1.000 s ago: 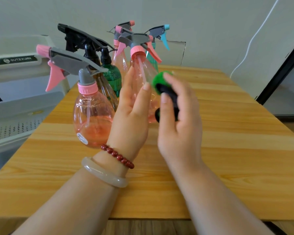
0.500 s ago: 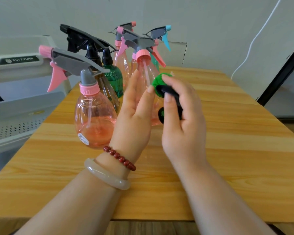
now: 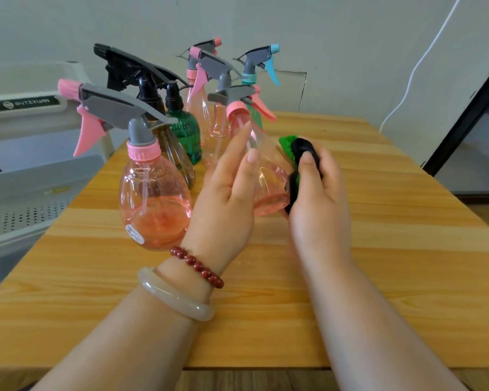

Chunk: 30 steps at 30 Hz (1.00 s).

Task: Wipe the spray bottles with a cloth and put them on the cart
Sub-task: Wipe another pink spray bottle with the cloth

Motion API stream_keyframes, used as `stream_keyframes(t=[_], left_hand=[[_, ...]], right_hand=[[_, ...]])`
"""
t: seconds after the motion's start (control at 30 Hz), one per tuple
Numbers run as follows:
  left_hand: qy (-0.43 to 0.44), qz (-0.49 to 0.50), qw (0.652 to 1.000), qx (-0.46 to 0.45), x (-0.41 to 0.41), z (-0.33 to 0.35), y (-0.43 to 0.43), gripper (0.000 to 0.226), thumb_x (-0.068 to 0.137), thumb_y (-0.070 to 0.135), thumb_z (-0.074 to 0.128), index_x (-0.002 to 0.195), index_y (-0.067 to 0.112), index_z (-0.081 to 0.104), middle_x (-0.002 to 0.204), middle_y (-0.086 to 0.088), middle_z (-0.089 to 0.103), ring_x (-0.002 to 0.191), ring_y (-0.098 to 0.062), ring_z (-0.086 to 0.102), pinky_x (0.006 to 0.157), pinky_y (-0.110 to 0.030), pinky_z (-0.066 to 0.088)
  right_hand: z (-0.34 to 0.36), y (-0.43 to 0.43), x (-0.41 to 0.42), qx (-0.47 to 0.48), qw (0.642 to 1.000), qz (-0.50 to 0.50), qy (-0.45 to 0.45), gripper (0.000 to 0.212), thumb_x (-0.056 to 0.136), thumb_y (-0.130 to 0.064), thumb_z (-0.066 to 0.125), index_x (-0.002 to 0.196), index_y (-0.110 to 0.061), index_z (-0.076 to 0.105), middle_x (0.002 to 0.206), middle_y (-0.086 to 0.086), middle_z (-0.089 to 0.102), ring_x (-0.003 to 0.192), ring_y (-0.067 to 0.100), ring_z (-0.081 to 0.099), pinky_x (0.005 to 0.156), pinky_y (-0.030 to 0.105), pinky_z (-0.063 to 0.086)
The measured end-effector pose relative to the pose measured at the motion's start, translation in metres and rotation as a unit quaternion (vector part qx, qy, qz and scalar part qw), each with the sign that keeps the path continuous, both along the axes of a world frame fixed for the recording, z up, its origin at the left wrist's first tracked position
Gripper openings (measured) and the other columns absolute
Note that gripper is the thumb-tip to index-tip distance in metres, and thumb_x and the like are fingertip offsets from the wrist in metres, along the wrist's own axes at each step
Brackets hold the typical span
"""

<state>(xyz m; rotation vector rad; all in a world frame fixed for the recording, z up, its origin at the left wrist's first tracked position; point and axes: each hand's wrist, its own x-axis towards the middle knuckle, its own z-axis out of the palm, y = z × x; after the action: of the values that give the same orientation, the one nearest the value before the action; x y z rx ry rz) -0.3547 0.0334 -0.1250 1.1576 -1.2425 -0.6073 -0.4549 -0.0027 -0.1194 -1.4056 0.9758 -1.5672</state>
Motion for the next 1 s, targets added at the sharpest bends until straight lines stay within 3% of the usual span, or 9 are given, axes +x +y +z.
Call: stream_keyframes(t=[0.1,0.23,0.33,0.4,0.53,0.73,0.83,0.93,1.0], left_hand=[[0.09,-0.043,0.995,0.026,0.001,-0.002,-0.003,0.047,0.091,0.054,0.051,0.138,0.053,0.047,0.141,0.013,0.057,0.131,-0.018,0.054,0.107,-0.048,0.045],[0.137,-0.045,0.989,0.0,-0.001,0.003,0.001,0.041,0.1,0.043,0.048,0.141,0.042,0.048,0.136,0.019,0.059,0.123,-0.003,0.058,0.101,-0.044,0.052],[0.127,-0.036,0.991,-0.039,0.002,0.004,0.002,0.043,0.1,0.041,0.045,0.143,0.034,0.049,0.14,0.012,0.057,0.13,-0.009,0.054,0.106,-0.047,0.046],[0.136,-0.034,0.989,-0.048,0.003,0.003,0.002,0.05,0.095,0.045,0.048,0.143,0.033,0.048,0.143,0.006,0.056,0.134,-0.018,0.051,0.108,-0.053,0.042],[0.15,-0.039,0.986,-0.056,0.003,0.002,0.001,0.052,0.093,0.044,0.052,0.144,0.033,0.047,0.143,0.002,0.056,0.134,-0.023,0.052,0.109,-0.056,0.041],[0.132,-0.034,0.989,-0.059,0.002,0.003,0.001,0.038,0.105,0.026,0.043,0.143,0.026,0.047,0.134,0.007,0.063,0.125,-0.009,0.059,0.106,-0.044,0.048],[0.139,-0.037,0.988,-0.064,0.003,0.003,0.0,0.049,0.097,0.039,0.051,0.144,0.029,0.046,0.14,0.003,0.058,0.13,-0.018,0.056,0.107,-0.053,0.045],[0.147,-0.042,0.986,-0.071,0.002,0.002,0.0,0.048,0.093,0.042,0.051,0.14,0.034,0.049,0.142,0.003,0.057,0.132,-0.021,0.054,0.108,-0.054,0.043],[0.143,-0.035,0.987,-0.064,0.0,0.002,0.0,0.047,0.096,0.041,0.05,0.142,0.032,0.048,0.138,0.007,0.06,0.13,-0.017,0.056,0.108,-0.052,0.044]], right_hand=[[-0.001,0.003,-0.001,-0.074,0.995,-0.03,0.061,0.022,0.104,-0.021,0.045,0.112,-0.038,0.057,0.111,-0.026,0.063,0.106,-0.012,0.056,0.088,0.008,0.042],[-0.008,0.007,0.002,-0.244,0.96,-0.023,0.135,0.028,0.101,-0.011,0.048,0.126,-0.016,0.059,0.125,-0.004,0.06,0.124,0.008,0.053,0.105,0.023,0.041],[-0.008,0.01,0.005,-0.307,0.94,-0.015,0.15,0.03,0.1,-0.004,0.05,0.128,-0.007,0.059,0.133,0.008,0.057,0.133,0.018,0.048,0.109,0.026,0.039],[-0.006,0.01,0.006,-0.287,0.949,-0.039,0.126,0.028,0.101,-0.009,0.048,0.126,-0.013,0.06,0.128,-0.001,0.059,0.128,0.01,0.052,0.106,0.022,0.04],[-0.007,0.001,0.007,-0.058,0.998,0.011,-0.013,0.025,0.1,-0.026,0.046,0.112,-0.038,0.064,0.11,-0.018,0.069,0.11,0.001,0.062,0.096,0.028,0.049],[-0.008,0.013,0.008,-0.302,0.942,-0.016,0.145,0.03,0.1,-0.005,0.049,0.128,-0.01,0.059,0.134,0.002,0.056,0.134,0.012,0.047,0.109,0.022,0.037],[-0.008,0.008,0.009,-0.22,0.97,-0.037,0.102,0.027,0.102,-0.016,0.045,0.124,-0.027,0.058,0.123,-0.018,0.059,0.123,-0.003,0.052,0.104,0.017,0.04],[-0.011,-0.002,0.008,0.001,0.999,0.038,-0.033,0.024,0.097,-0.035,0.046,0.106,-0.047,0.064,0.114,-0.017,0.069,0.115,0.005,0.061,0.104,0.039,0.048],[-0.011,0.0,0.006,-0.031,0.999,0.038,-0.011,0.028,0.098,-0.032,0.045,0.116,-0.037,0.065,0.119,-0.011,0.068,0.117,0.009,0.061,0.104,0.04,0.047]])
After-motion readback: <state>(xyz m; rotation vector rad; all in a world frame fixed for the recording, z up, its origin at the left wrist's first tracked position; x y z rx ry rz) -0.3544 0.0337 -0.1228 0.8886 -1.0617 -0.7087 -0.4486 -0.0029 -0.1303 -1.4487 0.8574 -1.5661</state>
